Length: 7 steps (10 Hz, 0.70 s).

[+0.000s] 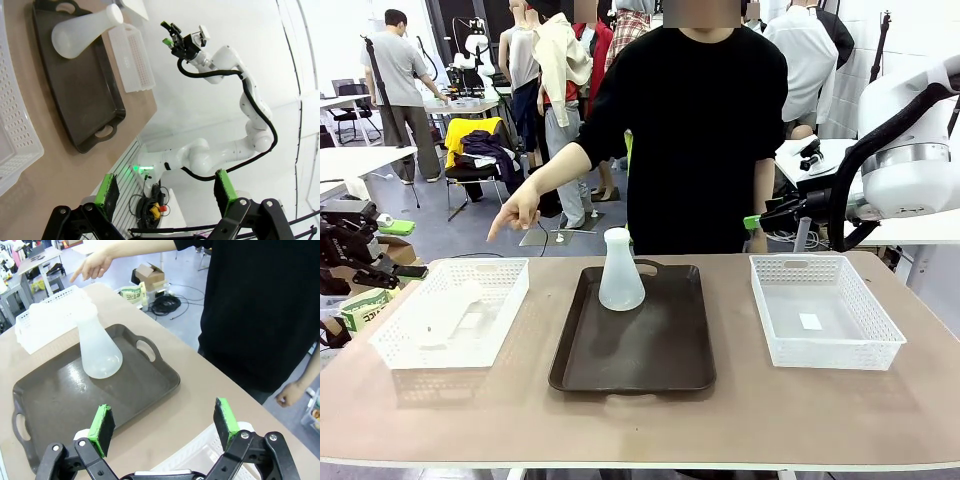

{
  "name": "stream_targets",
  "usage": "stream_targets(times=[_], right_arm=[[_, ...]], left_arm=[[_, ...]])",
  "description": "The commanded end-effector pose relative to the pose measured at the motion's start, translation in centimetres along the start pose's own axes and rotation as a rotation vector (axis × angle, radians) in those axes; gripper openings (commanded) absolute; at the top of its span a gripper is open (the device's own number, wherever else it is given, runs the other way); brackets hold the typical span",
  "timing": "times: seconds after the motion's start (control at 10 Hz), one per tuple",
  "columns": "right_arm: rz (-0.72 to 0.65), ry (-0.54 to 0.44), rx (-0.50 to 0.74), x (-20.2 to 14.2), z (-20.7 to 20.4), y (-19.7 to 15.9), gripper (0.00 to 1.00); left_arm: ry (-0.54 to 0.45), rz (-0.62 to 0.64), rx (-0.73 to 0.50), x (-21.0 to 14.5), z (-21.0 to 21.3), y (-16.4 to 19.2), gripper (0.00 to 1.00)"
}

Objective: Prepare the laboratory tools.
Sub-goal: Pick up the Big flask that the person points to.

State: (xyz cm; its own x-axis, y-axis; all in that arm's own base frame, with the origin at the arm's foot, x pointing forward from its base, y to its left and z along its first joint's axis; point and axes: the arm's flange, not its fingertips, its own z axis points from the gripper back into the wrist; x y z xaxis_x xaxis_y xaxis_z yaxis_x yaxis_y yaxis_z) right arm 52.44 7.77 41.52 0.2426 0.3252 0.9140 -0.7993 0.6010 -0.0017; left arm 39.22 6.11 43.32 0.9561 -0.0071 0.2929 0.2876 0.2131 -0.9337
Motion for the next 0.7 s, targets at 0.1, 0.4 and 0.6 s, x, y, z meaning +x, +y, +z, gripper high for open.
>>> stream_targets(times=[0.1,0.4,0.6], right_arm=[[-0.005,0.009,0.004,0.0,0.1,0.0,1.00],[-0.005,0.009,0.004,0.0,0.1,0.0,1.00],[-0.005,0.009,0.004,0.0,0.1,0.0,1.00]], left_arm=[[0.006,-0.229,0.356,2.0,0.4,-3.3,1.00],[0.138,-0.325,0.860,6.9,-1.6,-4.1,1.00],[0.269,-0.383,1.070,10.6,-4.0,-3.6,1.00]])
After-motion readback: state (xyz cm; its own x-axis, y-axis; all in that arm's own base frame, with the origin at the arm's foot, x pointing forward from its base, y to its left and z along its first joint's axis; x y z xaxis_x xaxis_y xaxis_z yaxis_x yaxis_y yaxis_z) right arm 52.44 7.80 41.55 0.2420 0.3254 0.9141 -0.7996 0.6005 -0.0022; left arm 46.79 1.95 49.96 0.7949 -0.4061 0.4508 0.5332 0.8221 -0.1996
